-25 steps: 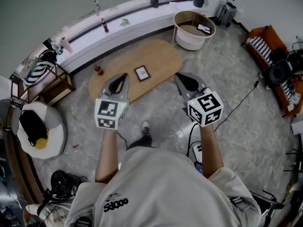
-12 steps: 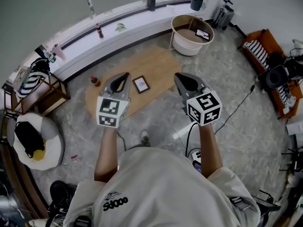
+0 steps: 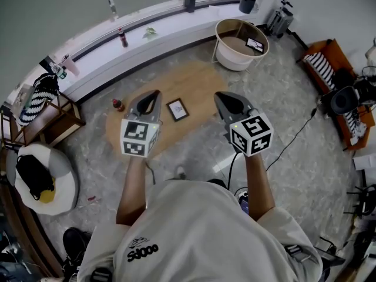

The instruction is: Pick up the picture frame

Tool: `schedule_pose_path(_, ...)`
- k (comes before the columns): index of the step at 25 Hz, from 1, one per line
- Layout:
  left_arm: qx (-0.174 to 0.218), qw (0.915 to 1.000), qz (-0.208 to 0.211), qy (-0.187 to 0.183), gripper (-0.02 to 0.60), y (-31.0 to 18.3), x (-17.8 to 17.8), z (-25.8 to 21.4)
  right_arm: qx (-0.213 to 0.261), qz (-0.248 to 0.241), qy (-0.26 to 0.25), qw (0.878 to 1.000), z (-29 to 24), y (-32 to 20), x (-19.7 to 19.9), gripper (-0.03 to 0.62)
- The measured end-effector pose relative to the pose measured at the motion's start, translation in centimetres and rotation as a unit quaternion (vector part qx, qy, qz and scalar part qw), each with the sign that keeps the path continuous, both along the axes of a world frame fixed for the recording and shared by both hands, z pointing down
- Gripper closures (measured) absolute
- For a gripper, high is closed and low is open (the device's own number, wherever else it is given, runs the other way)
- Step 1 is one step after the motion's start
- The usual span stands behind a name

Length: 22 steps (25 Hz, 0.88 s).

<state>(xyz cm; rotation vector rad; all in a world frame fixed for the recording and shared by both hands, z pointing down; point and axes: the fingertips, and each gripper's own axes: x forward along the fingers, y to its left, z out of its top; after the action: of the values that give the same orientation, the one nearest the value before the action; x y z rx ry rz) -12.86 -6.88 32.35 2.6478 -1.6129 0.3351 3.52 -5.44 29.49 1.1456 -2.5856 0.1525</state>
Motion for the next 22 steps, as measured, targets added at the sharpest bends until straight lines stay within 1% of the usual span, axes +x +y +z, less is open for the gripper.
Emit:
schedule_pose_path(3,-0.026,0.9996,0.002,-0.001,0.571,-1.5,-0.5,1.4,-0.013,0.005,-0.001,1.000,1.0,-1.2,-0.6,0.589)
schedule_pose_path(5,-0.043,0.9990,0.009,0.003,0.571,-2.2,-0.3,2.1,-0.023,0.008,0.000,1.000,1.7,-1.8,-0.6,0.589)
schedule_pose_path(10,-0.067,0.9975,0.019,0.011,0.569,-4.3,0.3,3.7,-0.041,0.019,-0.005,0.999,2.7,-4.0,-0.2,0.590)
schedule_pose_path(13,-0.089,0.9957,0.021,0.010,0.569,-5.8,0.9,5.3,-0.051,0.016,0.001,0.999,3.8,-5.6,0.3,0.589)
schedule_pose_path(17,-0.109,0.9939,0.018,0.009,0.569,-8.7,2.0,6.8,-0.067,0.004,0.004,0.998,5.0,-9.0,0.9,0.590)
schedule_pose_path(22,-0.130,0.9915,-0.004,0.013,0.569,-13.4,1.7,8.3,-0.080,-0.012,0.006,0.997,5.9,-14.7,0.8,0.589)
